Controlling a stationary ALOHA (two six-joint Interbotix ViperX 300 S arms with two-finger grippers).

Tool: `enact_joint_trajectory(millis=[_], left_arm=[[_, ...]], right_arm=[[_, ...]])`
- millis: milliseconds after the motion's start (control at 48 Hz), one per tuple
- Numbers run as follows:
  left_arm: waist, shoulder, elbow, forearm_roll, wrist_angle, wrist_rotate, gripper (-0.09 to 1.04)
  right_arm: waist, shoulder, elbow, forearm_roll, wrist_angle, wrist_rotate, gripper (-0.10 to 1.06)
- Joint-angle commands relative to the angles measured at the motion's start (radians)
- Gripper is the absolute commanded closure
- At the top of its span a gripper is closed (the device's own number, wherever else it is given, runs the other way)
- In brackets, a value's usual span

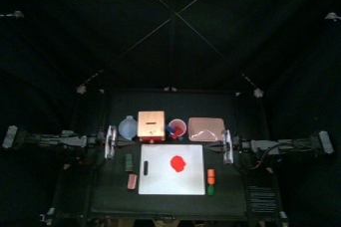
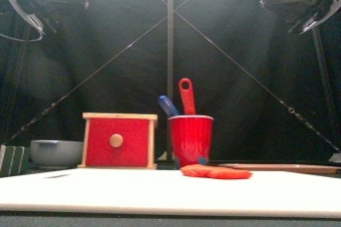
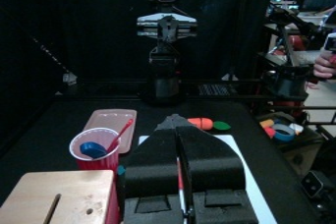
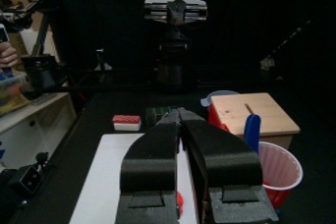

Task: Get the cutter from the drawer then cut the dough then place the extra dough in the bowl
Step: Open the drawer

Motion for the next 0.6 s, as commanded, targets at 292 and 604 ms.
enact_joint_trajectory(millis=[292,604], left_arm=[[-0.092,0.196,0.041,-0.353,-0.104,-0.011,0.71],[-0.144,0.278,0.029,-0.897,-0.118,-0.009,-0.03]], right_arm=[[-0.123,0.362,-0.299,0.018,-0.014,0.008,0.94],[-0.249,0.718,-0.675,0.115,0.261,0.006,0.94]])
